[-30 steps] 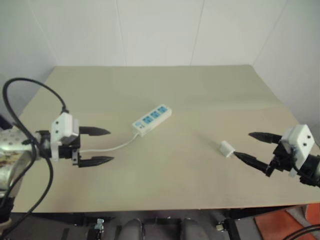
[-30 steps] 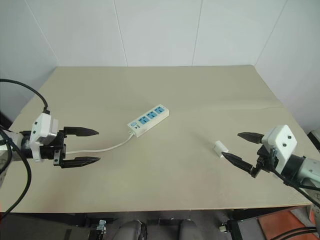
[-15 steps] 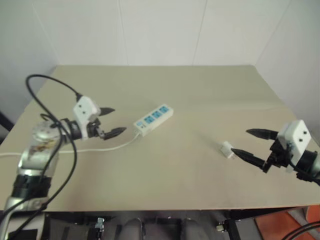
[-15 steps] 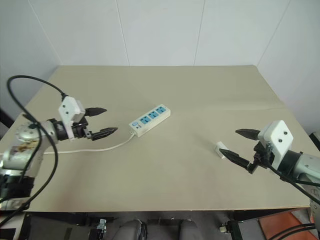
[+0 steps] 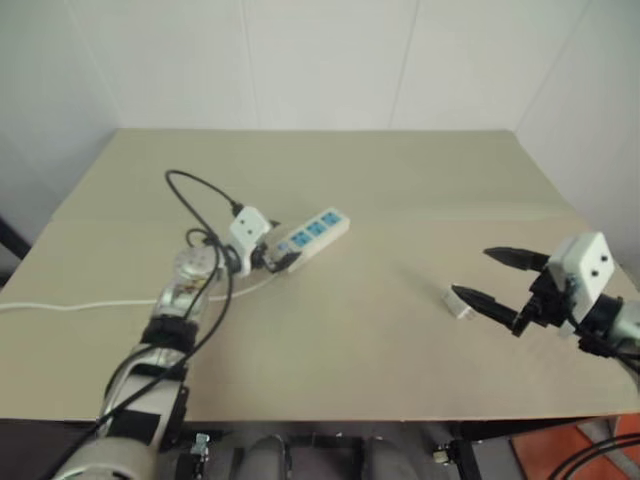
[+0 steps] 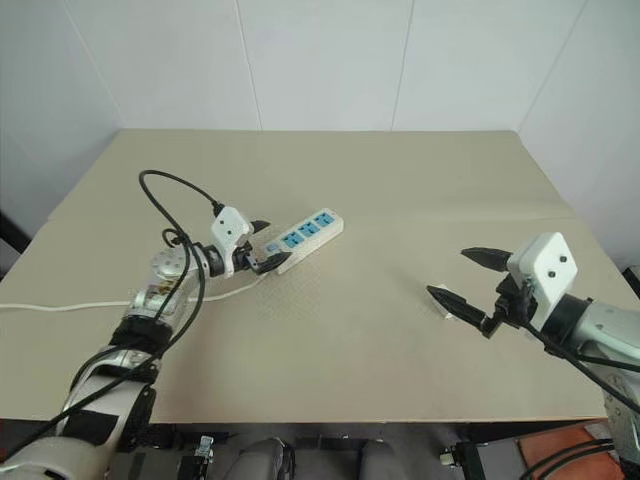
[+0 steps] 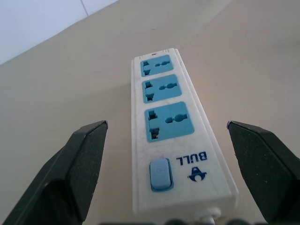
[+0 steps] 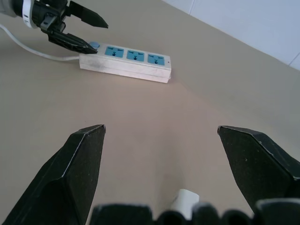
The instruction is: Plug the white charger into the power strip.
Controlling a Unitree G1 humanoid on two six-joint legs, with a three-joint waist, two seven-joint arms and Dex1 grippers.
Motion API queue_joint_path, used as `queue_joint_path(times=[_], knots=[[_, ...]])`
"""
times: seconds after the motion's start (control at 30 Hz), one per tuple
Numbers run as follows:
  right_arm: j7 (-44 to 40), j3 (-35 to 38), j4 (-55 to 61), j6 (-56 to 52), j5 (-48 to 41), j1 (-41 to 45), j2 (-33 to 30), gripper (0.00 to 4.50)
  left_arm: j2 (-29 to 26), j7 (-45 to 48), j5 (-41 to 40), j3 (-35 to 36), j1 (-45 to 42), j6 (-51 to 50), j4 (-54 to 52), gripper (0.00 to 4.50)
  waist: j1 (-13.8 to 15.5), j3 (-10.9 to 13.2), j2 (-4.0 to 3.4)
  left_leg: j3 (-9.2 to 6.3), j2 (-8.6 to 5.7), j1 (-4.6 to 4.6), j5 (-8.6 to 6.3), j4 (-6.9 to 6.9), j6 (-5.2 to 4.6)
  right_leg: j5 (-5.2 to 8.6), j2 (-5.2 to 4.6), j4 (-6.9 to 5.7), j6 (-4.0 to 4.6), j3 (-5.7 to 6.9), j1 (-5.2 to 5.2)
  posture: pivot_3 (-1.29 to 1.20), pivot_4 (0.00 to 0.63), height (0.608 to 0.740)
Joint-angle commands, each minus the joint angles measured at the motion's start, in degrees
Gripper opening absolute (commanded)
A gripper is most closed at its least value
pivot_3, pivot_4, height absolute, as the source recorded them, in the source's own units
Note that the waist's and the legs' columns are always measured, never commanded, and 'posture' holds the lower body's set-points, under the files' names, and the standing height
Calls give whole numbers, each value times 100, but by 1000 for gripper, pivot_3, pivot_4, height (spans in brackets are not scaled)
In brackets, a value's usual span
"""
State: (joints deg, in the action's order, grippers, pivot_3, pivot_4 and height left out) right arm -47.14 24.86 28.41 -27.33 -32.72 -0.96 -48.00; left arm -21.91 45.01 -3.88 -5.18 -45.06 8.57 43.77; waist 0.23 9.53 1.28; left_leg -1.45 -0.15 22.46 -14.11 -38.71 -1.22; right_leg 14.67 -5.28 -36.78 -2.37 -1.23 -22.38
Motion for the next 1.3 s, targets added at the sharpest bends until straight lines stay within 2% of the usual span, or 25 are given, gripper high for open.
queue_joint_path(times=[0.03,0.33,0.63,0.73,0.8,1.0,1.1,1.3], knots=[[136,130,225,-42,-123,37,38,4500,87,-193,238,2,-216,588,668,4457,-8,0,0,0,0,-1,0,0,0,0,-1,-1,0,0,0,0,150,740],[277,55,288,-81,-195,196,98,4500,423,-527,377,178,-565,1033,1891,4457,29,1,2,3,-3,2,0,-3,0,-1,-1,0,-2,7,2,0,150,740],[423,69,477,-148,-284,189,87,4500,746,13,155,509,-731,380,2327,4457,44,1,2,5,-6,3,0,-6,0,0,-3,-1,-3,15,6,0,150,740],[477,126,542,-189,-351,186,74,4500,773,132,242,445,-762,112,2353,3921,46,0,1,6,-8,5,0,-6,0,1,-5,0,-5,17,7,0,150,740],[504,136,578,-212,-369,182,78,4500,791,108,262,450,-771,37,2356,3403,46,0,1,6,-9,4,0,-6,0,1,-5,-1,-5,18,8,0,150,740],[589,135,651,-275,-421,217,95,4500,816,85,271,470,-753,94,2320,3324,49,0,1,4,-8,3,0,-9,0,1,-5,-2,-5,20,11,0,150,740],[623,137,648,-285,-398,203,67,4500,765,507,215,425,-688,313,2075,3324,49,0,1,3,-9,3,0,-9,0,1,-6,-1,-5,20,11,0,150,740],[567,192,588,-282,-422,170,9,4500,427,2313,-289,389,-241,335,828,3324,33,0,1,6,-8,20,0,-9,0,1,-5,1,-5,23,-2,0,150,740]])
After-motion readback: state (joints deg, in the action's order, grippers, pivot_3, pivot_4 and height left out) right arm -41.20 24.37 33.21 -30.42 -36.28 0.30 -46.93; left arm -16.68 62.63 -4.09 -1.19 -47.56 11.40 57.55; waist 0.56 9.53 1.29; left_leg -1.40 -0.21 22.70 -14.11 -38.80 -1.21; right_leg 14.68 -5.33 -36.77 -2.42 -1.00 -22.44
